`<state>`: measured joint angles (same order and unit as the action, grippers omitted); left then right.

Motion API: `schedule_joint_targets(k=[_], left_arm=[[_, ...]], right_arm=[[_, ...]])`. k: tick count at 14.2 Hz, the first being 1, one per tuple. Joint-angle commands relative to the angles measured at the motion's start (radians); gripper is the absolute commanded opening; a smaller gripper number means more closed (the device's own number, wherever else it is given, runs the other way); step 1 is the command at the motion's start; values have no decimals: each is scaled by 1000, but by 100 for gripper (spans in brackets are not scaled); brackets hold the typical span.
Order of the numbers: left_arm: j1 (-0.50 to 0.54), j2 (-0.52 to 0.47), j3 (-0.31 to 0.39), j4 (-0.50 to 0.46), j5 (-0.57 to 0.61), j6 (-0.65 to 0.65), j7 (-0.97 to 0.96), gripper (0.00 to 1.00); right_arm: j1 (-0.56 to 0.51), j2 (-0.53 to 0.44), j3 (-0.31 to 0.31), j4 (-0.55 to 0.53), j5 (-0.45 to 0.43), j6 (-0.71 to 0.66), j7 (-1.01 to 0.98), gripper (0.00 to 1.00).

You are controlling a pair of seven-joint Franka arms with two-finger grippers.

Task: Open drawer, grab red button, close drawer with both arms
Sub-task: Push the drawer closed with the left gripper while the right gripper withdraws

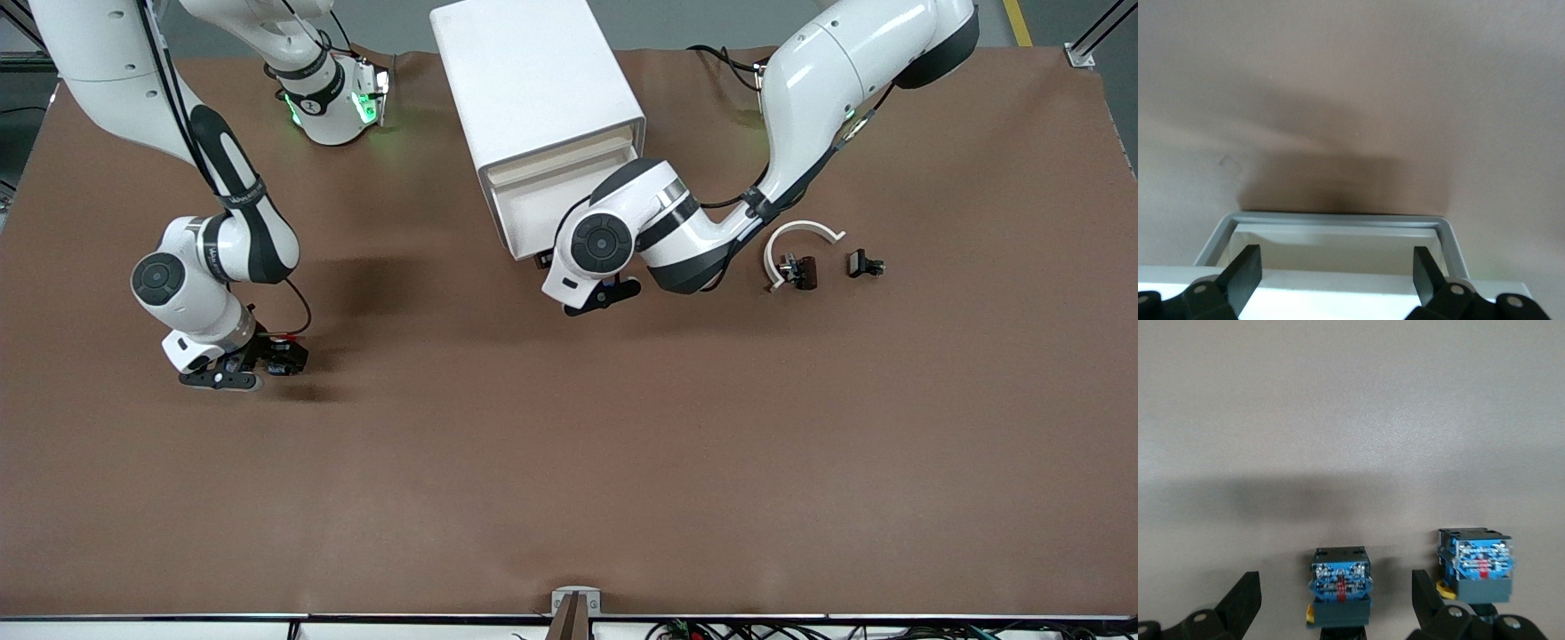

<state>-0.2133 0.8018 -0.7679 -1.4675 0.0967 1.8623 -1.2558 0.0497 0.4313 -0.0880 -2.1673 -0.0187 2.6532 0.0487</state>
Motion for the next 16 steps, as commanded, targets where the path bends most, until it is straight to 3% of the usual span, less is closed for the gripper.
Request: schedule_joint_targets(k=[1,8,11,14,16], left_arm=[[11,-24,-13,-51,-69,15,-22,100],[-6,-23,-13,-73,-198,14,-69,100],[-14,-23,-13,-91,-241,14,-77,100],[-26,-23,-22,-114,-262,17,-79,100],[-31,-24,-33,-128,-264,17,-80,100]], right_arm=[[-10,-92,14,50,2,-180,-6,100],[-10,-196,13,393,2,-776,-3,100],[-11,-207,11,610,0,-1055,10,100],[-17,-213,5,728,2,-1200,-3,100],[-17,-247,5,747,2,-1228,6,100]])
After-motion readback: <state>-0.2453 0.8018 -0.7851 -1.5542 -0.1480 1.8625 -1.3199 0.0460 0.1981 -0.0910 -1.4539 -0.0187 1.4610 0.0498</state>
